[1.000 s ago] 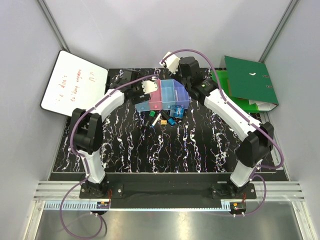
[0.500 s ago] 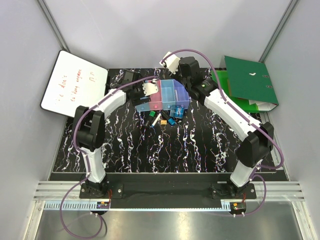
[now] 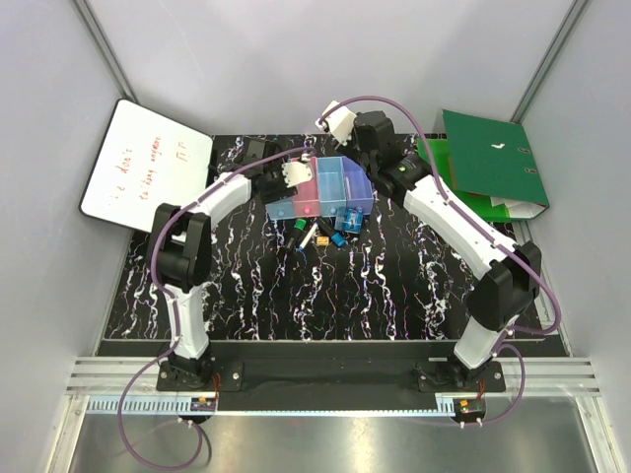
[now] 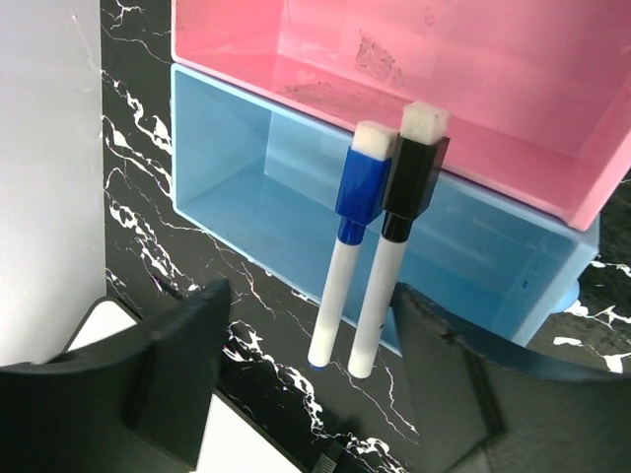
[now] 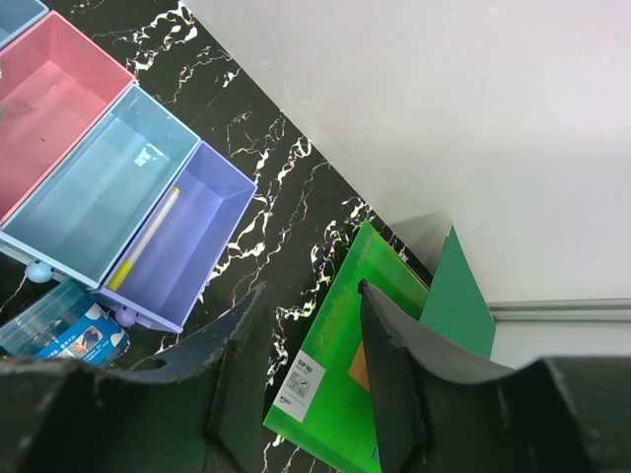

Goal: Sort the stationery into containers
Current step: Move the pen to the storage box.

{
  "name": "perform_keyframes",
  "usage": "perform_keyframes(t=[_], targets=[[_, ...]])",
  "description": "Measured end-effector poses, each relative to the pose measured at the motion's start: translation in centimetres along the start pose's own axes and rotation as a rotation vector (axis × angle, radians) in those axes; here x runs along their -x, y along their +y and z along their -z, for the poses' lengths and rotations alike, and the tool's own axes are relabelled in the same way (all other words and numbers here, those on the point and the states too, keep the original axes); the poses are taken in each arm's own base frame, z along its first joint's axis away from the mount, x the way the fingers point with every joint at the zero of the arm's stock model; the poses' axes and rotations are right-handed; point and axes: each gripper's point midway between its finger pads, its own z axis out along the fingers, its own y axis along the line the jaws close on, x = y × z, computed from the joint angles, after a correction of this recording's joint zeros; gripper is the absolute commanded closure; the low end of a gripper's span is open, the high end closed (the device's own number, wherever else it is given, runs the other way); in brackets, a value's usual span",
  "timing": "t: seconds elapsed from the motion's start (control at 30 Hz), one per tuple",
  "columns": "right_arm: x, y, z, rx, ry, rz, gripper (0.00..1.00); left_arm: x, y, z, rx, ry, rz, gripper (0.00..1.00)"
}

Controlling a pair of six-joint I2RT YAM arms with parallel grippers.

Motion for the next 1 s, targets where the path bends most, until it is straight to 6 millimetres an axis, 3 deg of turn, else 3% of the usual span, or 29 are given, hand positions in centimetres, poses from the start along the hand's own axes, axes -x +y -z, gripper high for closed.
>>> perform_keyframes(t=[0.43, 0.57, 0.67, 1.0], targets=[[0.1, -0.1, 0.1, -0.002, -0.002, -0.008, 0.53, -0.7, -0.4, -0.9, -0.016, 0.014, 0.007, 0.40], [0.1, -0.1, 0.1, -0.002, -0.002, -0.009, 0.53, -0.8, -0.6, -1.0, -0.021, 0.017, 0.015, 0.50], [0.1, -0.1, 0.1, -0.001, -0.003, -0.011, 0.53, -0.8, -0.7, -1.1, -0.021, 0.018, 0.023, 0.66], [0.1, 0.0, 0.1, -0.001, -0.003, -0.014, 0.53, -0.8, -0.6, -1.0, -0.016, 0.019, 0.034, 0.81]])
